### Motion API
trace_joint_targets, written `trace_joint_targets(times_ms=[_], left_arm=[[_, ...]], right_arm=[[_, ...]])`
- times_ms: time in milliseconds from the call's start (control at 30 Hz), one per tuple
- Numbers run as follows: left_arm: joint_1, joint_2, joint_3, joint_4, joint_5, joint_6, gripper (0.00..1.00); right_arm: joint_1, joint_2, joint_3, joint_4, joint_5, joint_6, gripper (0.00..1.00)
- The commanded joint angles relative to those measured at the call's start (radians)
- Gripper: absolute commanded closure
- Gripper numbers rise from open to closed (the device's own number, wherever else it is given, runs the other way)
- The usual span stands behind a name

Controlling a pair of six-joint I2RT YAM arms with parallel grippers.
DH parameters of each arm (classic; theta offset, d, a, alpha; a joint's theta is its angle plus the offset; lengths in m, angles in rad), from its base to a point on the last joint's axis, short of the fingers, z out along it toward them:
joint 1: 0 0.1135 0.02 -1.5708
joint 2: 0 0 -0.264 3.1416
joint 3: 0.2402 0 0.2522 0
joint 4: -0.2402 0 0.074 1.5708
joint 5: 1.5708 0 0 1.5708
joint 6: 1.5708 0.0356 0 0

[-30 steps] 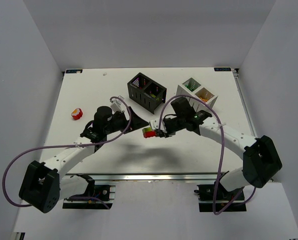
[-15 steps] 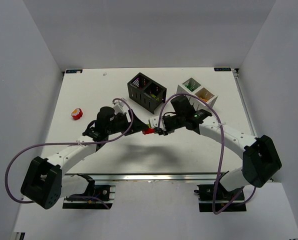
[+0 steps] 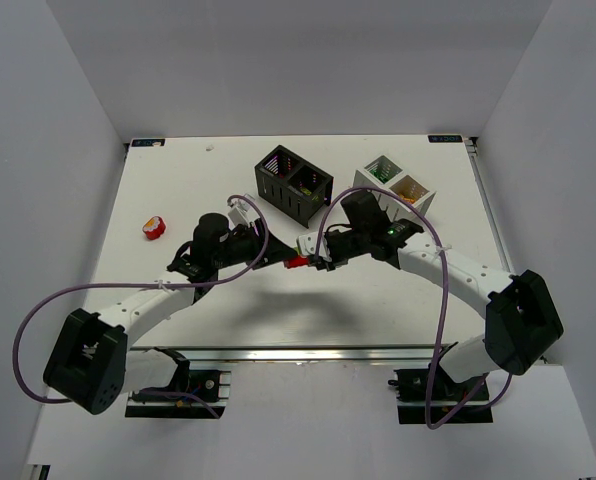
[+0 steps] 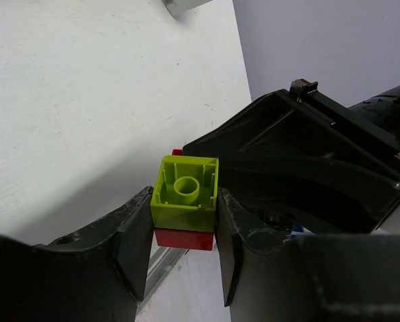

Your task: Sort the legos into containers by color

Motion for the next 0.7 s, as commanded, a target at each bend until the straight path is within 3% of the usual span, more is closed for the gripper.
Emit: trace_joint_targets(times_ms=[0,433,667], left_arm=[[-0.004,-0.002,-0.007,0.044,0.035,-0.008,0.51],[-0.006,-0.016,-0.006,0.068,0.037,-0.016,0.68],[-0.004,-0.045,-0.003,0.048,0.009,0.000,0.71]], right_arm=[[0.004,-0.001,0.010,0.035,-0.020,0.011,1.00],[0.019,-0.024,-0.009,0.034,-0.031,0.016,1.00],[0.027,-0.042,-0.024,0.025,-0.033,0.017,1.00]])
